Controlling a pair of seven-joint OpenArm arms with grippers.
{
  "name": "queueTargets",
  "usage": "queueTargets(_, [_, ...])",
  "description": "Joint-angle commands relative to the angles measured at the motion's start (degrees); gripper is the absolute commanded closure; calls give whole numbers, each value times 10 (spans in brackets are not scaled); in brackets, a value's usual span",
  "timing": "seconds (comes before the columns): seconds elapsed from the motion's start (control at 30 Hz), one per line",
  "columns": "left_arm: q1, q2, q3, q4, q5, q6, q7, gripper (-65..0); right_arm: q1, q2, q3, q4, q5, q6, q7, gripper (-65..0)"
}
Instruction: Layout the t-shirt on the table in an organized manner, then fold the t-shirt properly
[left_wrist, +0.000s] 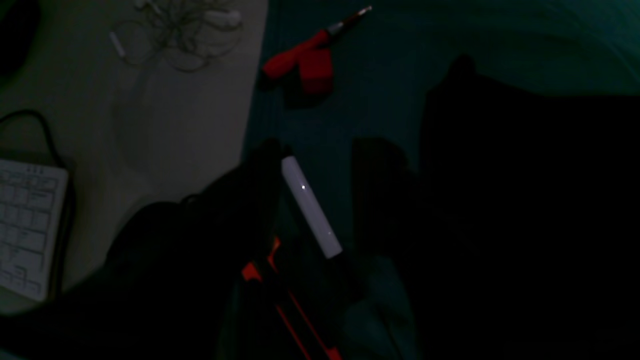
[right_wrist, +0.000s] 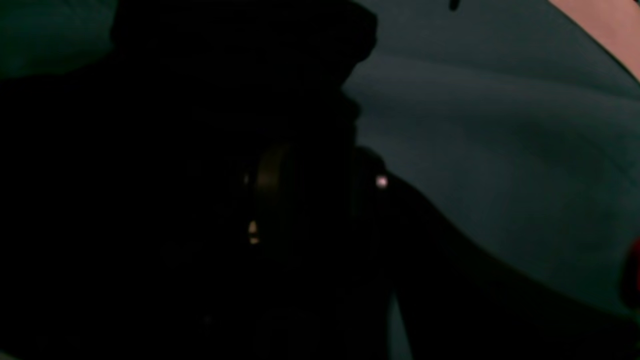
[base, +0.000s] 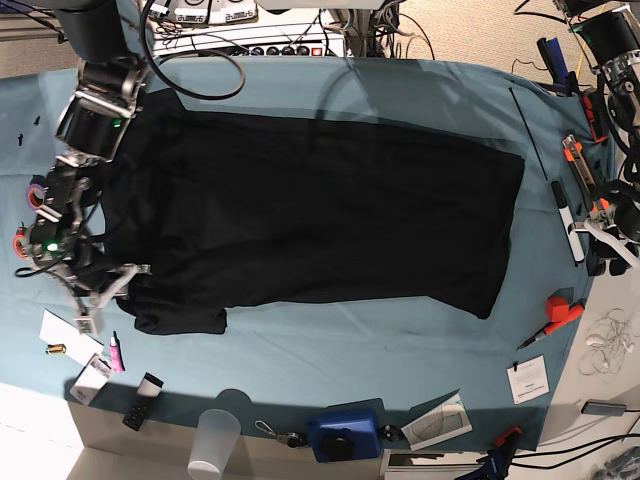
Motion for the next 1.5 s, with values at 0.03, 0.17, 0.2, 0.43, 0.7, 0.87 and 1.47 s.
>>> queueTargets(0.03, [-5, -11, -4, 10, -7, 2, -11, -241, 28, 40, 6, 11, 17, -15, 24, -206])
queueTargets(0.17, [10, -10, -4, 10, -36, -24, -11, -241, 44, 78, 21, 11, 82, -27, 83, -206])
queueTargets(0.2, [15, -10, -4, 10, -50, -39, -10, -241, 49, 79, 21, 11, 79, -40, 97, -206])
queueTargets(0.43, [17, -2, -4, 10, -80, -78, -31, -241, 92, 64, 2, -69, 58, -68, 107, -206])
queueTargets(0.7, [35, -1, -3, 9, -192, -134, 76, -240, 95, 70, -16, -134, 76, -26, 71, -206])
queueTargets(0.87, [65, 25, 37, 10, -302, -200, 121, -181, 95, 70, 5, -99, 77, -26, 70, -206])
queueTargets(1.47, [65, 78, 183, 10, -209, -186, 96, -138, 73, 68, 30, -87, 174, 68, -111, -206])
